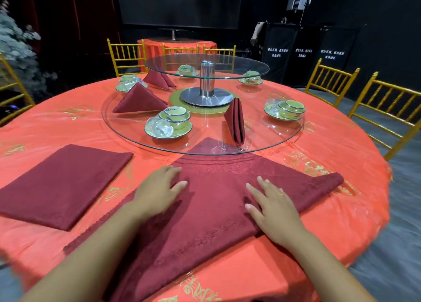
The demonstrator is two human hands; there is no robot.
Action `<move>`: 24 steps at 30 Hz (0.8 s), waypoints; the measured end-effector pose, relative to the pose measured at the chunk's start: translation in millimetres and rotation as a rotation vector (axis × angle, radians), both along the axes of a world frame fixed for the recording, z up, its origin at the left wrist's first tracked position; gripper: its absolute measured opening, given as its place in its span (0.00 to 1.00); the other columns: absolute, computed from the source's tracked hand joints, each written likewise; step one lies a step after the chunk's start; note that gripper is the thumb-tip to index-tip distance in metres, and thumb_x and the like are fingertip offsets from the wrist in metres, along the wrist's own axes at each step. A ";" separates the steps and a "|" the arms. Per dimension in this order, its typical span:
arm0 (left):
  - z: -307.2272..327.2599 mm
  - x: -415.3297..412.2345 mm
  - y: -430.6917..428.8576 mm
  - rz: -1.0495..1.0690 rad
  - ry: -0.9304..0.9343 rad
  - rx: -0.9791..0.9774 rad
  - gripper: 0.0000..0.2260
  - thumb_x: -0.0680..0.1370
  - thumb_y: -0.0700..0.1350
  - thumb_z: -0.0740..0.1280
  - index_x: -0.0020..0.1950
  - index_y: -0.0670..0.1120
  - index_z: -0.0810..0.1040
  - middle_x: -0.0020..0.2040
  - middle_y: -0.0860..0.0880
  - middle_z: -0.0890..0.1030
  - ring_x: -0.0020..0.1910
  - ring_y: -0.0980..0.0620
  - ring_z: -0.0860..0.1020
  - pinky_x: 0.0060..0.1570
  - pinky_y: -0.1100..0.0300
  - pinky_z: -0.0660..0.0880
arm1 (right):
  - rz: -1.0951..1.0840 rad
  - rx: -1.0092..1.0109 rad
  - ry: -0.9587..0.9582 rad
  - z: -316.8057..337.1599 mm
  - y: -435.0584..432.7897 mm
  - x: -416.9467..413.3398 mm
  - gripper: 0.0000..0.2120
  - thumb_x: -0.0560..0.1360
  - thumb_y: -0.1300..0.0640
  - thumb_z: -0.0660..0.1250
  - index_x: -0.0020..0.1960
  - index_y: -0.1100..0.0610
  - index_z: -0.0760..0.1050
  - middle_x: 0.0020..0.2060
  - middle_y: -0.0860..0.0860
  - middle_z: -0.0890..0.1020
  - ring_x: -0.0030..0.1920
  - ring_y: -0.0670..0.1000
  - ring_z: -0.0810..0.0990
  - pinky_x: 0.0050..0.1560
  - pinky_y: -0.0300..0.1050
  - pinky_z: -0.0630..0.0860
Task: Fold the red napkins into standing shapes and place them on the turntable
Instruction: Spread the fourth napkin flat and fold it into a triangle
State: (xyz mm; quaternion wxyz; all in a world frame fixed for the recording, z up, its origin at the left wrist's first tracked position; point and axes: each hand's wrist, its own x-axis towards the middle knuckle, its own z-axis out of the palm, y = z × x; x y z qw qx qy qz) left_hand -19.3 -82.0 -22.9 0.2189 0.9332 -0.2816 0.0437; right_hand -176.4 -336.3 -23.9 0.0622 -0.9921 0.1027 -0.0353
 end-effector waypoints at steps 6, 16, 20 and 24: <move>-9.3 -7.1 1.9 0.008 0.095 0.189 0.27 0.80 0.62 0.53 0.77 0.52 0.59 0.78 0.49 0.56 0.77 0.52 0.53 0.74 0.56 0.52 | 0.057 0.031 0.104 -7.2 -2.6 -0.2 0.26 0.78 0.35 0.47 0.75 0.38 0.52 0.77 0.43 0.50 0.77 0.46 0.47 0.75 0.50 0.48; 4.1 -53.1 3.6 -0.130 0.078 0.398 0.32 0.75 0.71 0.45 0.77 0.60 0.49 0.79 0.50 0.48 0.78 0.54 0.44 0.74 0.46 0.42 | -0.267 -0.157 0.087 -2.7 -9.8 -0.7 0.31 0.76 0.31 0.43 0.74 0.43 0.60 0.72 0.50 0.65 0.71 0.54 0.62 0.65 0.53 0.62; -9.2 -70.1 -9.4 -0.179 0.068 0.462 0.31 0.76 0.71 0.44 0.77 0.62 0.46 0.79 0.51 0.45 0.77 0.54 0.41 0.74 0.46 0.39 | -0.169 -0.010 0.095 -3.3 -17.1 2.5 0.32 0.76 0.31 0.43 0.76 0.43 0.53 0.77 0.49 0.56 0.76 0.50 0.51 0.74 0.57 0.45; -15.1 -53.5 -18.4 -0.141 0.086 0.468 0.30 0.77 0.69 0.46 0.77 0.62 0.44 0.79 0.52 0.41 0.77 0.54 0.39 0.73 0.46 0.38 | -0.065 -0.037 -0.001 -4.0 -20.1 -2.3 0.33 0.75 0.32 0.41 0.76 0.43 0.55 0.77 0.47 0.52 0.77 0.47 0.46 0.74 0.56 0.38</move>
